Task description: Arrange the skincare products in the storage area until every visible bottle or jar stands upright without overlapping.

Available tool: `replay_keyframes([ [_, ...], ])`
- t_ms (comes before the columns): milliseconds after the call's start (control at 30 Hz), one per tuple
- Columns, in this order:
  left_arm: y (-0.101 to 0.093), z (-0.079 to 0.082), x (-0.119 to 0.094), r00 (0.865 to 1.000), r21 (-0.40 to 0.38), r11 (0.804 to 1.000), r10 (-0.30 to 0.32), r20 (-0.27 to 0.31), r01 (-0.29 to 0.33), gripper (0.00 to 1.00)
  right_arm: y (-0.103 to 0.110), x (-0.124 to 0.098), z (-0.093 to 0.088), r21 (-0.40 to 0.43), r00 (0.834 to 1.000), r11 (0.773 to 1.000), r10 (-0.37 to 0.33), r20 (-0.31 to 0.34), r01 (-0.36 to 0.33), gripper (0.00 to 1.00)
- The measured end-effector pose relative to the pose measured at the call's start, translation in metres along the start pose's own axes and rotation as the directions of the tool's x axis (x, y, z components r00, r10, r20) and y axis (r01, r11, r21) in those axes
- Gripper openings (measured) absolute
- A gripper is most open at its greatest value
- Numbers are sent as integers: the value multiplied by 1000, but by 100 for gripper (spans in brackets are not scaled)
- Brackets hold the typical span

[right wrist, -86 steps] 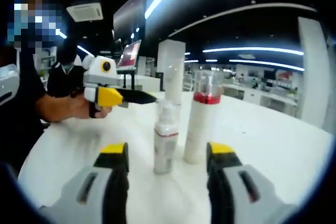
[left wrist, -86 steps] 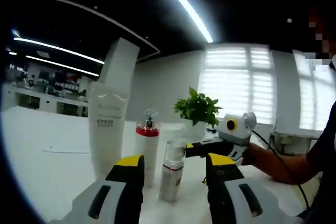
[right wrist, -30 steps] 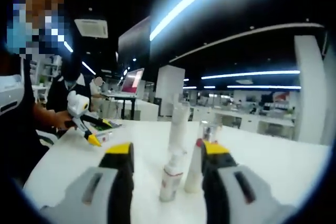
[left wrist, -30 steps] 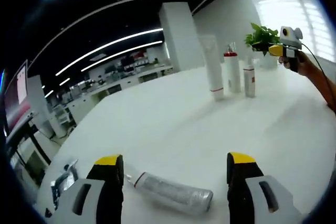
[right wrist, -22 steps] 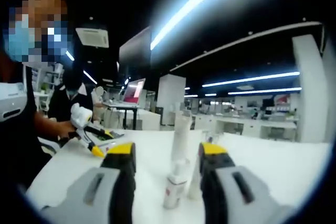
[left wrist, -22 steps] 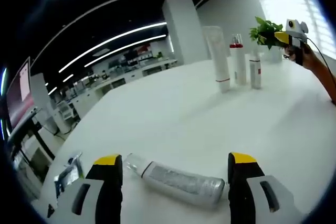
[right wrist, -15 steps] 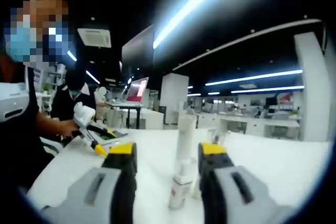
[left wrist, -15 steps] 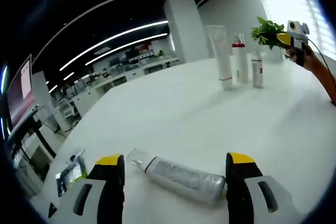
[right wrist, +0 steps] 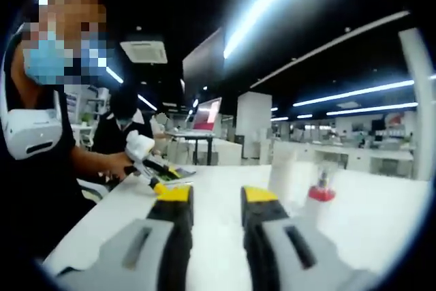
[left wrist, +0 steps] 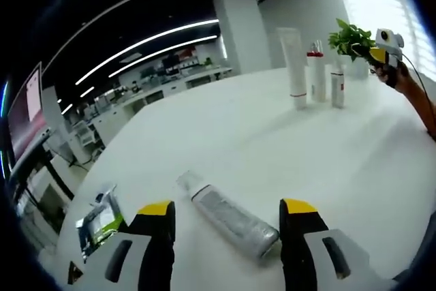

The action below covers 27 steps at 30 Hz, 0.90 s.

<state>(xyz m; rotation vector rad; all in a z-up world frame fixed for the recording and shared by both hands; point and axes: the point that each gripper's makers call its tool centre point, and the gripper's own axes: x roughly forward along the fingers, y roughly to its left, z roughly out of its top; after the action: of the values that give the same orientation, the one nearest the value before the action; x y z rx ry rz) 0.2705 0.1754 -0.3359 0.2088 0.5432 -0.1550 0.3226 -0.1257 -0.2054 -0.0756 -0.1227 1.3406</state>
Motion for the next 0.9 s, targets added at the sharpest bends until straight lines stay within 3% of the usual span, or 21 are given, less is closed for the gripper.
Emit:
replay_keyframes([
  [300,11,-11,7,995,-25,998,-60,-78,58,42,17,11,-21,17,995,997,73,-73,-72,25],
  [633,16,-3,16,990,-6,996,-92,-106,92,36,27,23,-42,52,984,992,123,-129,-117,25],
  [900,17,-5,19,984,0,992,-125,-129,126,28,33,35,-52,89,979,987,149,-136,-137,25],
])
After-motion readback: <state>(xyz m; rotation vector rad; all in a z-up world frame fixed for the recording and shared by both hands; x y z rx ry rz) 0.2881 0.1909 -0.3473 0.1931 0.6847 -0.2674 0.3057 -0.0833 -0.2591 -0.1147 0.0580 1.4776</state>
